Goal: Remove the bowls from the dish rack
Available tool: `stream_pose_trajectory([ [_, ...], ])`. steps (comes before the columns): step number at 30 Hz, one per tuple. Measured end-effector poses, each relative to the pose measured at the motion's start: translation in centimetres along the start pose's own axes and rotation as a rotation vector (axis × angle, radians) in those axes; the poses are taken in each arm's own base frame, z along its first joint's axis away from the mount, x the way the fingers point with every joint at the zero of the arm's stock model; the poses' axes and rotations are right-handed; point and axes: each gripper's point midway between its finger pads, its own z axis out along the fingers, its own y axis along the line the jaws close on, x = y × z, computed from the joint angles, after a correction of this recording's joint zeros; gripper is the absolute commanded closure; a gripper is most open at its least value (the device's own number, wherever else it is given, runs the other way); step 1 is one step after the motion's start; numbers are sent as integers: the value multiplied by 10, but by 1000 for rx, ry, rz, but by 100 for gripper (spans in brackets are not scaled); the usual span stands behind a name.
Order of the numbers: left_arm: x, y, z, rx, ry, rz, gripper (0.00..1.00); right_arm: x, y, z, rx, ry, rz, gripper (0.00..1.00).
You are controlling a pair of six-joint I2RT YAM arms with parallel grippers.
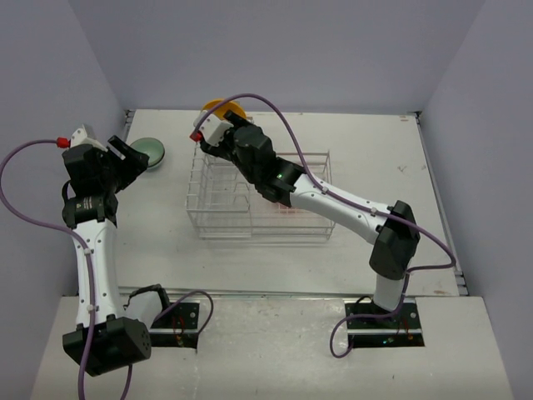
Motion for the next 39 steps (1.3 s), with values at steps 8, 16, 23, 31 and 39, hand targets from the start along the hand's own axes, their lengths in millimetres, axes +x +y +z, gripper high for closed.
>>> stream_pose_trajectory([
  [8, -1, 0, 1, 2, -3, 1, 26, 1, 4, 3, -12, -6, 4, 46],
  [16, -2, -1, 1, 6, -9, 3, 26, 2, 6, 5, -16, -9, 11, 51],
  [23, 0, 0, 3, 6, -8, 4, 25, 5, 9, 8, -19, -5, 8, 56],
  [31, 6, 4, 4, -1, 4, 0, 25, 1, 7, 8, -9, -19, 16, 61],
  [39, 7, 5, 3, 1, 0, 2, 26, 0, 6, 9, -6, -26, 19, 66],
])
